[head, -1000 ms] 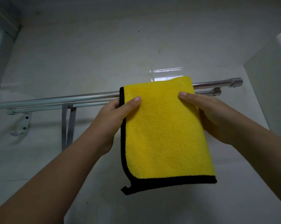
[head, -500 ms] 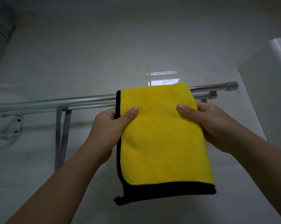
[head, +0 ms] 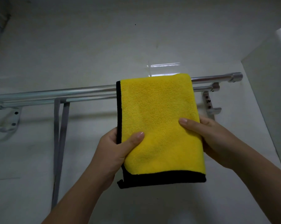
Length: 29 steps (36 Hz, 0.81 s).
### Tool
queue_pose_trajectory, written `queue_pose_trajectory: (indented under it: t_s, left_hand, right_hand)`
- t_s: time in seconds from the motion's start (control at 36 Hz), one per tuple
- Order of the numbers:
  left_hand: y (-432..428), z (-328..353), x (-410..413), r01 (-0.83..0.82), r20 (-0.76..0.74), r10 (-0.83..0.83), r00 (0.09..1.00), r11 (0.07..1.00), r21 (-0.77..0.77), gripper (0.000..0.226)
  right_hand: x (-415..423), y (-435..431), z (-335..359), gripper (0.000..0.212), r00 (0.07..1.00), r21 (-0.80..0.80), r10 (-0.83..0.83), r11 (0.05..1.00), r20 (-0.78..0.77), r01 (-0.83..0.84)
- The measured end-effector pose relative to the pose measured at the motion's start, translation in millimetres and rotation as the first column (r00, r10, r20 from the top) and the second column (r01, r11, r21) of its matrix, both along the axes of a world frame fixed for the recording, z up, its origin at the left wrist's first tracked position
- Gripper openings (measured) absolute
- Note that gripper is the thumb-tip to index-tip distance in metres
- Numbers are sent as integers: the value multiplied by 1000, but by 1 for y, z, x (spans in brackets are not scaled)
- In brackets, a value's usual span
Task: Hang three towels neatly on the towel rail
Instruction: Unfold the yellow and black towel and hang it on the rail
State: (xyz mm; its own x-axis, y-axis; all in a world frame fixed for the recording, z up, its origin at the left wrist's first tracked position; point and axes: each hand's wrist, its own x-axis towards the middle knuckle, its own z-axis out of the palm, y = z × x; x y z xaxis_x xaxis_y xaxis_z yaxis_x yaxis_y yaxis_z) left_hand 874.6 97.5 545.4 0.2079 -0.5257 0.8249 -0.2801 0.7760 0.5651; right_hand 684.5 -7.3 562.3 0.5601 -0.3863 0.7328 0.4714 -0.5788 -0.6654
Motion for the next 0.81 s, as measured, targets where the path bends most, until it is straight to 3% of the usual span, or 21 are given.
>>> queue_pose_trajectory:
  t_s: [0.14,0.28,0.42,0.61,0.81]
  left_hand:
    - [3,-5,3,-13,6,13,1000,1000,-27,42]
    - [3,-12,1,-10,4,10,1000,1000,-19,44]
    - [1,-19,0,18,-40,-15,999,996,92,46]
    - [-3,-32,3,-60,-21,66,998,974,218,42]
    - [5,-45,8,-102,-26,108,994,980,170,34]
  right_hand:
    - [-3,-3,-6,24,1000,-7,29,1000,1,-29]
    - [-1,-2,-11,34,999,5,15,1000,29,-15]
    - [5,2,-16,41,995,-10,-90,996,31,91]
    - [3,-6,-27,45,983,-29,-152,988,-106,150]
    - [0,-8,-46,30,998,49,23,999,-66,-20]
